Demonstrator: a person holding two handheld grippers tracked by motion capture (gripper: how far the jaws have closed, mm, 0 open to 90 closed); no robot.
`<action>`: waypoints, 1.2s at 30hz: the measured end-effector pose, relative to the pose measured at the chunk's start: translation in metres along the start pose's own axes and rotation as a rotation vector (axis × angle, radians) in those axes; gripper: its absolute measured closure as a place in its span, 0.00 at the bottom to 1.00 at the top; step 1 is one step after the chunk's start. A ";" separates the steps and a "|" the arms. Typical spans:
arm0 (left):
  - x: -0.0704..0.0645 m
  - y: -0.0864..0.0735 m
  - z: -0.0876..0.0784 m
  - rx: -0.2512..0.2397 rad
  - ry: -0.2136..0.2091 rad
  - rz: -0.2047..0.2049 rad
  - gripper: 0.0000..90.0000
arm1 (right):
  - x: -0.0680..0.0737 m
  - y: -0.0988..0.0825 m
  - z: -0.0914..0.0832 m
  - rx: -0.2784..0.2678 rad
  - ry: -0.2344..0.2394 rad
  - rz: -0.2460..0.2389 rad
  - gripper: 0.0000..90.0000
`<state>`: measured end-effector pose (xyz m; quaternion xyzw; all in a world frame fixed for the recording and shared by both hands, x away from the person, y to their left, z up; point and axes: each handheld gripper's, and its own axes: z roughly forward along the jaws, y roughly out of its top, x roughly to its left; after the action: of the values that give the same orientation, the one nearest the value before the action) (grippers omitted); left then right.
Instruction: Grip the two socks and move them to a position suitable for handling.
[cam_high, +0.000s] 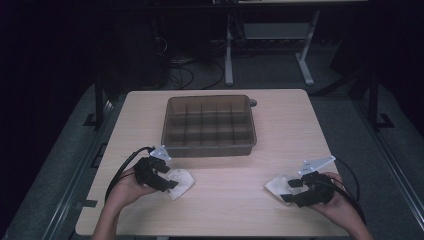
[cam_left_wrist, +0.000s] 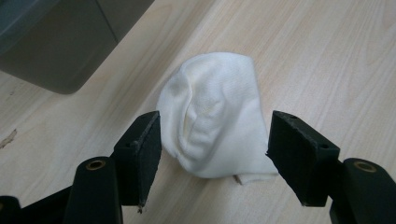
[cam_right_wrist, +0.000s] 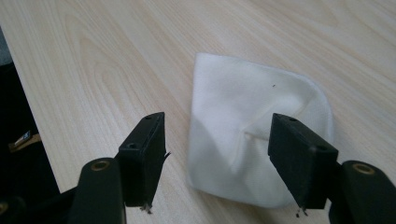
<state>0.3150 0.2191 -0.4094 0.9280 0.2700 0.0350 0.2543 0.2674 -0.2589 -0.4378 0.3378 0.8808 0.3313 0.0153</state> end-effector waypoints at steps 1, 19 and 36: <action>0.000 0.001 0.001 0.003 -0.001 -0.003 0.39 | 0.000 0.000 -0.001 -0.003 0.000 0.002 0.40; -0.005 0.014 0.031 0.086 -0.004 0.031 0.52 | 0.003 -0.001 -0.001 0.000 0.009 -0.006 0.40; -0.010 0.016 0.042 0.117 0.049 0.091 0.83 | 0.005 -0.001 0.003 0.016 0.006 -0.013 0.40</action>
<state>0.3231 0.1833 -0.4372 0.9515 0.2351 0.0534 0.1913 0.2635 -0.2552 -0.4396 0.3311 0.8858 0.3250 0.0123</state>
